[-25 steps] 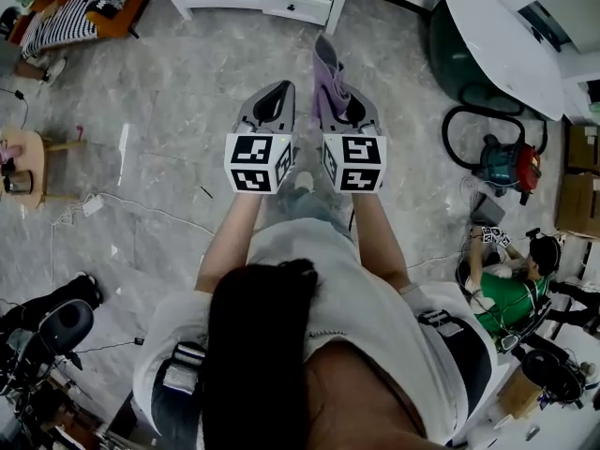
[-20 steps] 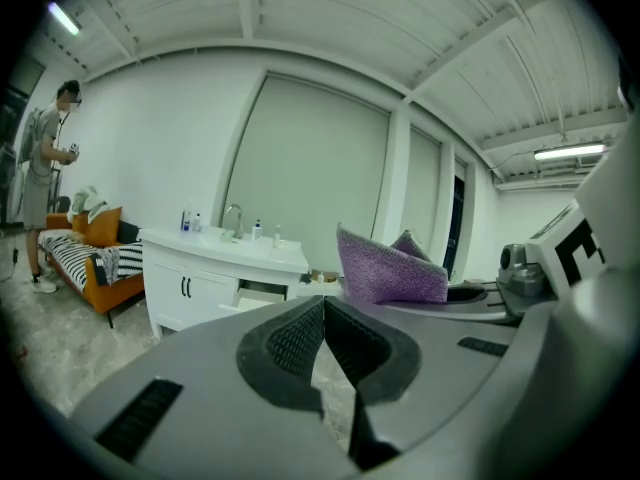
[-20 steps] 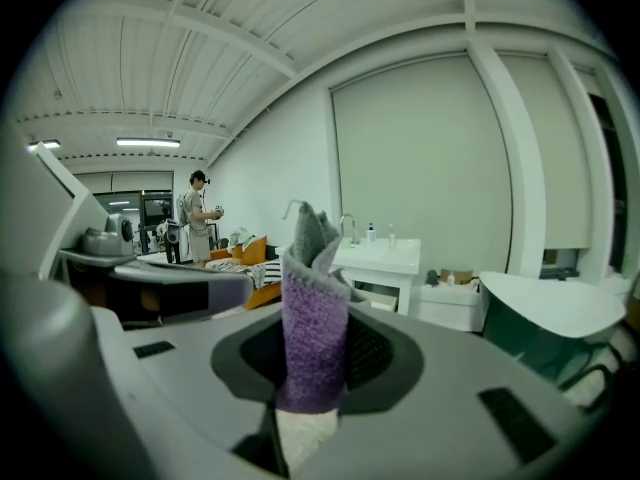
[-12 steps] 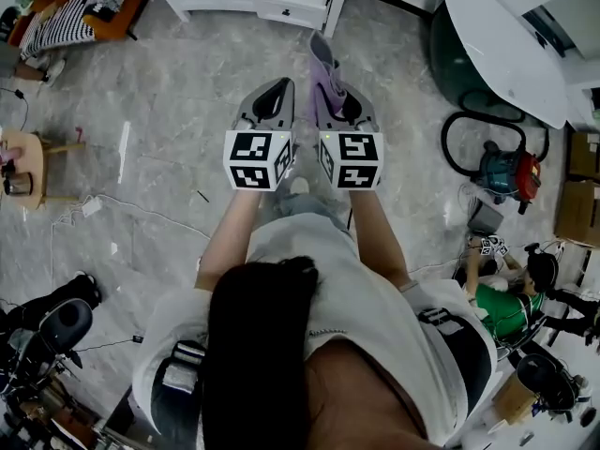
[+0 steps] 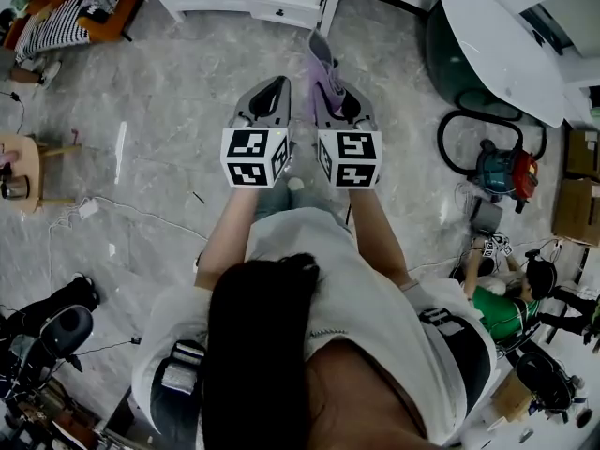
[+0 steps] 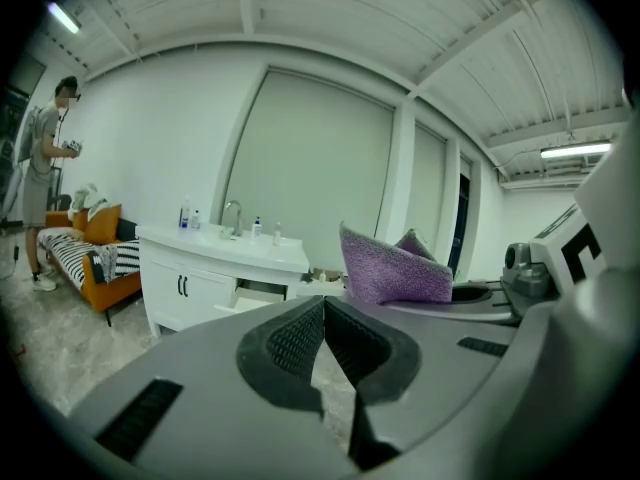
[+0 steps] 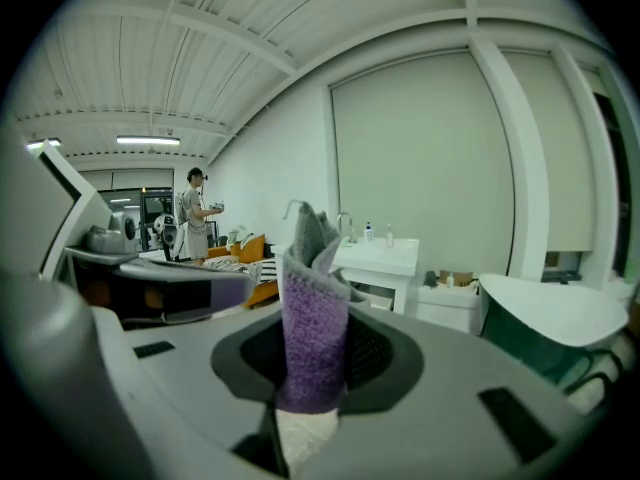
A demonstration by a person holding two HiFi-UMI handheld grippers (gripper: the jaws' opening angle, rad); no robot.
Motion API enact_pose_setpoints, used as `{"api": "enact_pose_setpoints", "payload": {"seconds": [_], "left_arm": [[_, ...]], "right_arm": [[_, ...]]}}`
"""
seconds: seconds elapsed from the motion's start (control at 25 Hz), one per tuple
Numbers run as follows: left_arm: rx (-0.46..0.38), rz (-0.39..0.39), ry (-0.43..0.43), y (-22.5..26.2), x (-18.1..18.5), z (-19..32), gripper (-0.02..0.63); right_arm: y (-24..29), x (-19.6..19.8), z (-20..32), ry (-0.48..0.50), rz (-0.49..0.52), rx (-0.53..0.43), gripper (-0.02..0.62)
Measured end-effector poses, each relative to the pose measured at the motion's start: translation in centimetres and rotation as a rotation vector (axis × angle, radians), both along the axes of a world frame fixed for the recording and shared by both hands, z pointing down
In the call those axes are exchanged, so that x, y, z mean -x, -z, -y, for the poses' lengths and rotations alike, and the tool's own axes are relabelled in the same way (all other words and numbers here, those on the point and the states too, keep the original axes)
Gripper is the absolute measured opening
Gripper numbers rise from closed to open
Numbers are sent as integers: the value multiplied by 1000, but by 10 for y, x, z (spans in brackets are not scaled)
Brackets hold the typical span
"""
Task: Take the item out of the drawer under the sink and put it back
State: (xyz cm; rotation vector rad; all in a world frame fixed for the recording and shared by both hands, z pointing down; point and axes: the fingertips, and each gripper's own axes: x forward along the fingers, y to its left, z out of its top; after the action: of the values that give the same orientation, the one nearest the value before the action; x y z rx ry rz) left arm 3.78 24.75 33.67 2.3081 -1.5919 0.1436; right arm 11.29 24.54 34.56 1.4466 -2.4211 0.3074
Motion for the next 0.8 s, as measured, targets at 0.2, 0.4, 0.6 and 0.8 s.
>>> {"api": "enact_pose_setpoints", "payload": {"seconds": [0.2, 0.4, 0.6, 0.8], "left_arm": [[-13, 9, -16, 1, -6, 9, 5], [-4, 21, -32, -5, -6, 24, 5], [-11, 20, -41, -11, 2, 44, 5], [4, 10, -44, -18, 7, 72, 5]], "right_arm": [[0, -1, 8, -1, 0, -6, 107], [-2, -2, 22, -9, -16, -9, 106], [-3, 4, 39, -12, -14, -31, 106], [-7, 9, 65, -15, -29, -32, 106]]}}
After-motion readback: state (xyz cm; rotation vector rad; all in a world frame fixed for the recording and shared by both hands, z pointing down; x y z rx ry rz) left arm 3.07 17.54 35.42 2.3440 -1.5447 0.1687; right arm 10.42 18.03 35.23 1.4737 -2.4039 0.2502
